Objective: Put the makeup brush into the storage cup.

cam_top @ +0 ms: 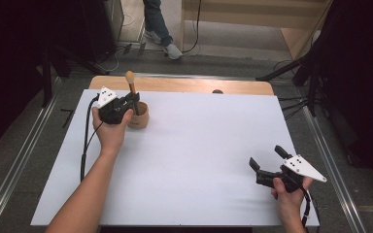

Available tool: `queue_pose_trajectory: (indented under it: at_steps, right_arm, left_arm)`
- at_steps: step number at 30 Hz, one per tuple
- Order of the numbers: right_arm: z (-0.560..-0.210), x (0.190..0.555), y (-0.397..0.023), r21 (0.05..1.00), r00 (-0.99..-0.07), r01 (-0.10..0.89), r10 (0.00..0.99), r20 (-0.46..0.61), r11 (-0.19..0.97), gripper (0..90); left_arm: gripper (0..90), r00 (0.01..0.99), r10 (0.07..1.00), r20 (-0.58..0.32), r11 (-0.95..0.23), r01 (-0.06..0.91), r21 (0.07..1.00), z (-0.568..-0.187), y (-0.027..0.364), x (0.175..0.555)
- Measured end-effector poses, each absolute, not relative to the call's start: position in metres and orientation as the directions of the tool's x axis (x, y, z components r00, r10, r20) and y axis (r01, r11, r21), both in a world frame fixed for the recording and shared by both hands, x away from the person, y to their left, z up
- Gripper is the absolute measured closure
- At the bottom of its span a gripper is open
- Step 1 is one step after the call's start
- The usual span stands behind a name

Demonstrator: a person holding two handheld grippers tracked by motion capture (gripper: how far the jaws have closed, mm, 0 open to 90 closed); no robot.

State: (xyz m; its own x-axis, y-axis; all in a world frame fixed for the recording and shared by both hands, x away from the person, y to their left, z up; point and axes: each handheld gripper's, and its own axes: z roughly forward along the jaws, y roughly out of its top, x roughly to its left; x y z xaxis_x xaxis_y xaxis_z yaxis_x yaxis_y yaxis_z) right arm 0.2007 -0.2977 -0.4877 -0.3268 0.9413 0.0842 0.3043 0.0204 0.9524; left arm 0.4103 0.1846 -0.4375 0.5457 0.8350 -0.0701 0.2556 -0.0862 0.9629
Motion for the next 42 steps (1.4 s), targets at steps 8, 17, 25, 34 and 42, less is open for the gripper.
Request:
queue_pose_trajectory:
  at_steps: [8,17,25,34,42]
  right_arm:
    - [-0.488,0.201,-0.298,0.953,-0.328,0.303,0.941,0.083,0.022,0.0]
    - [-0.489,0.201,-0.298,0.952,-0.325,0.306,0.942,0.084,0.021,0.0]
    - [-0.489,0.201,-0.298,0.952,-0.325,0.306,0.942,0.081,0.023,0.0]
    - [-0.489,0.202,-0.298,0.952,-0.325,0.305,0.942,0.08,0.024,0.0]
    - [-0.489,0.201,-0.298,0.952,-0.324,0.305,0.943,0.082,0.022,0.0]
  left_arm:
    - [79.4,0.534,0.843,-0.07,-0.091,0.269,0.959,-0.448,0.181,0.41]
    - [79.1,0.537,0.842,-0.052,-0.117,0.276,0.954,-0.453,0.178,0.408]
    - [78.3,0.532,0.846,-0.044,-0.134,0.293,0.947,-0.459,0.18,0.406]
    - [41.3,0.56,0.825,-0.072,-0.092,0.259,0.961,-0.446,0.184,0.397]
    - [3.5,0.571,0.817,-0.072,-0.106,0.273,0.956,-0.44,0.189,0.391]
